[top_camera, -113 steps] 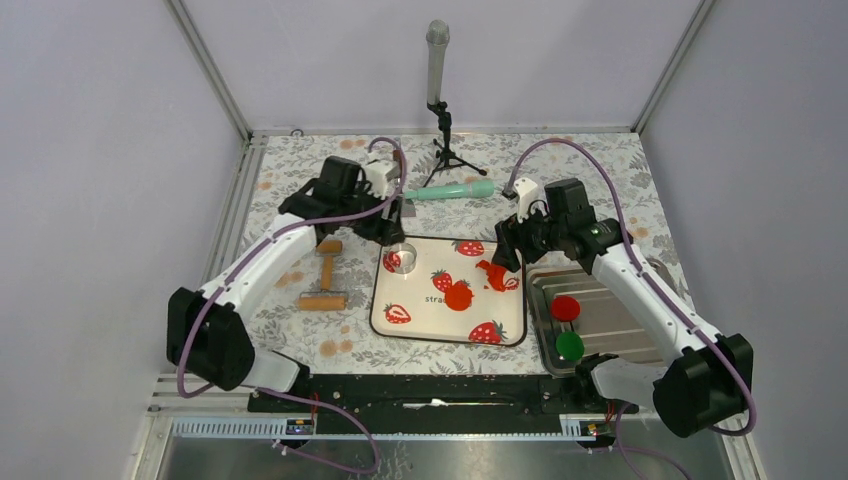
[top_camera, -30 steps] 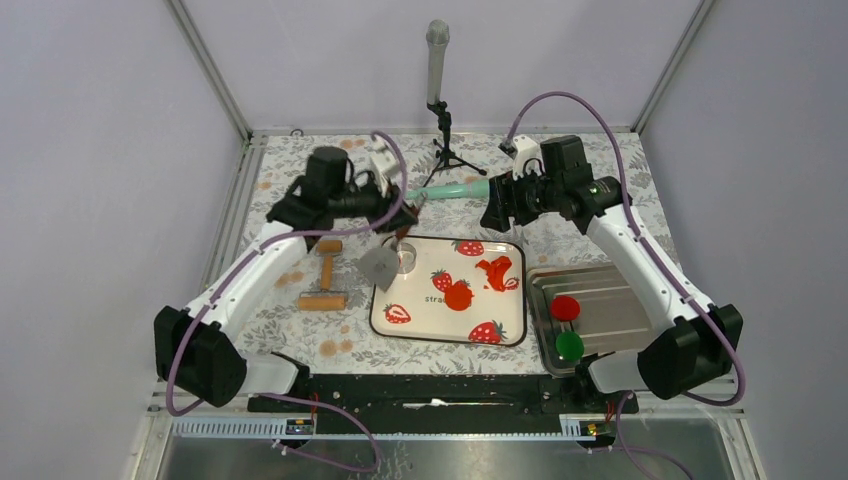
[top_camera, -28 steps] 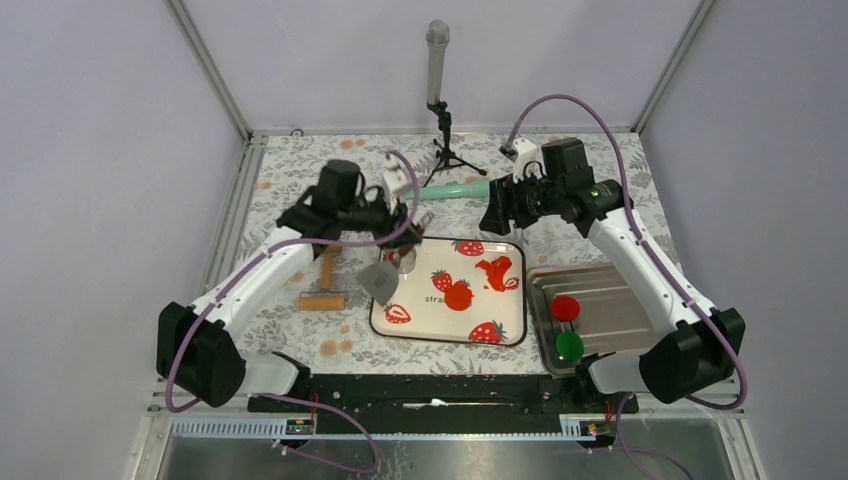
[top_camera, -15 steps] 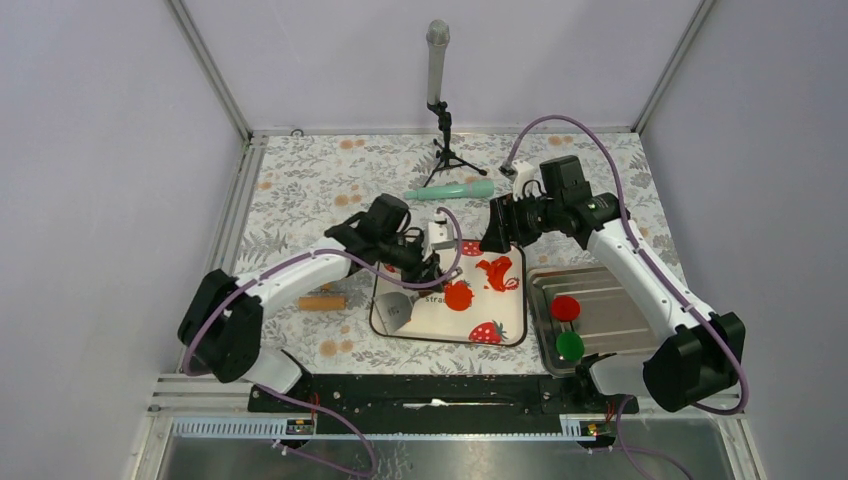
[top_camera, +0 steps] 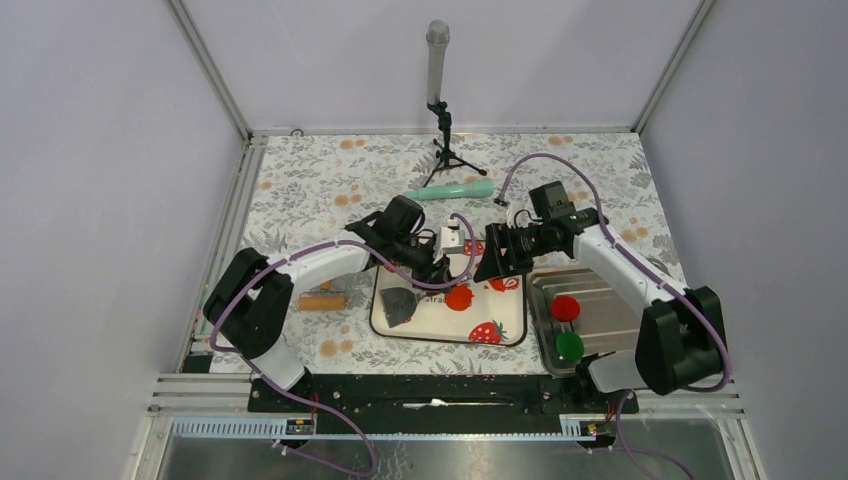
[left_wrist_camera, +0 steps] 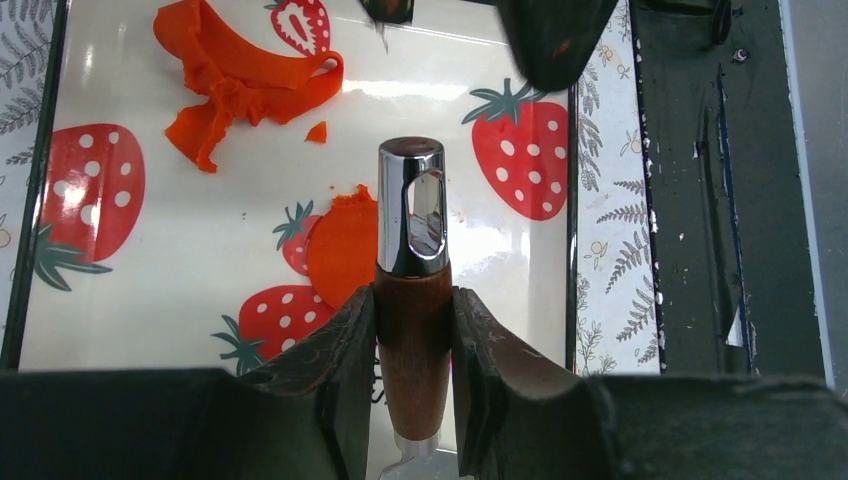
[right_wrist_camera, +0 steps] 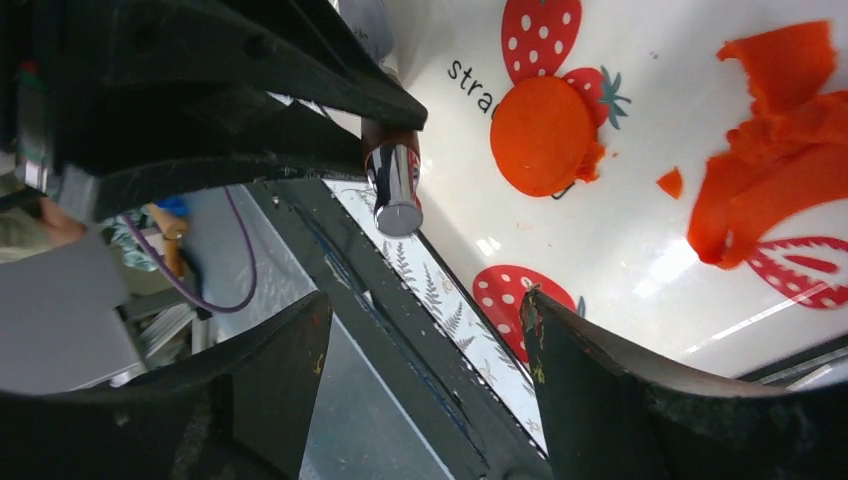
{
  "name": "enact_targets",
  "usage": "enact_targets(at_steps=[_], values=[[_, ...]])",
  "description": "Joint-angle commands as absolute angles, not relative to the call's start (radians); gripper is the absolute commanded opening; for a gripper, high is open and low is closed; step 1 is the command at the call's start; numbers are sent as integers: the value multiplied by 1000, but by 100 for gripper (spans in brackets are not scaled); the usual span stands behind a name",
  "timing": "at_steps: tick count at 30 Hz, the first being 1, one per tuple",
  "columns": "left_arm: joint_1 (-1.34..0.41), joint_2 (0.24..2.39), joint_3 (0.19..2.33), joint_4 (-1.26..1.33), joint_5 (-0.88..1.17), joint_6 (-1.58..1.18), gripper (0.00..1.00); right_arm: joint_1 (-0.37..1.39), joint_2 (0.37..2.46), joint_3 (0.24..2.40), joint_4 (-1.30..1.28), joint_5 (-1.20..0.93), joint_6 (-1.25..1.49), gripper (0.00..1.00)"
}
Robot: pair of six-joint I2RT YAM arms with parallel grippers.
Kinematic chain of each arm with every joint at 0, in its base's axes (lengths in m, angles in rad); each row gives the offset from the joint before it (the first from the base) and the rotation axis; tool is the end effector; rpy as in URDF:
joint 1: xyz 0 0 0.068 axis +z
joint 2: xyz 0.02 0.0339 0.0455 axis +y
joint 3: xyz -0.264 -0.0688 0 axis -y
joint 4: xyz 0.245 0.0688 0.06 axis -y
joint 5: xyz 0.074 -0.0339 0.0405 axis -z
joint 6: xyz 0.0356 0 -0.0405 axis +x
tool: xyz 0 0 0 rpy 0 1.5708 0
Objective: Roll out the dumpling wrappers from the dough
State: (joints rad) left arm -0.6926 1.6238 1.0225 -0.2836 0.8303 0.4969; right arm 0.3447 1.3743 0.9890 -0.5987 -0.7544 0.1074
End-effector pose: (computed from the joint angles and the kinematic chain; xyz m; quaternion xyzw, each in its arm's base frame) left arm 0.2388 -0.2322 0.2122 0.5952 0.6378 -0.4081 0.2691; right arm 0.2491 0.1153 0.2527 -0.2111 0.8711 0.4039 0.1830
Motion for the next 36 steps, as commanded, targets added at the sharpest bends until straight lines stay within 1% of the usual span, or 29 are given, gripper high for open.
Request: enact_targets(at_steps=[1,6,13,15,18,20,21,22,23,24,25,26,27,29,32,36], values=[[-701,1642,1074,-221,886,515,0,342,1449,998,-494,-911,134,75],[-703,1642,1084,-146,897,392,0,343,1544,1031,-402,-1017,176,71],[-704,1651,1093,-94,879,341,0,344,1586,1033,-396,-1019,171,62],[-704,1657,1103,-93,880,332,0,344,1591,1030,-385,-1019,174,54],[-706,1661,1109,-84,877,324,0,344,1593,1021,-361,-1022,183,38],[-707,1661,1111,-82,874,324,0,344,1593,1019,-355,-1028,186,31],[-707,1660,1109,-82,871,323,0,344,1591,1017,-353,-1030,187,23],[-707,1660,1107,-82,865,324,2,344,1590,1016,-350,-1029,187,18],[-706,1660,1102,-82,860,324,6,344,1587,1013,-346,-1026,190,12],[-707,1656,1095,-84,848,324,18,344,1585,1012,-344,-1022,190,4],[-707,1651,1084,-86,832,327,31,344,1583,1010,-343,-1018,192,0],[-706,1642,1070,-87,814,334,38,343,1581,1009,-342,-1017,193,0],[-707,1632,1050,-83,796,347,43,343,1579,1008,-342,-1017,192,0],[-707,1608,1006,-77,768,383,49,342,1574,1009,-345,-1018,192,0],[-707,1592,971,-103,715,430,54,341,1571,1017,-362,-1022,193,0],[-706,1573,936,-113,617,481,55,335,1576,1028,-399,-1026,182,0]])
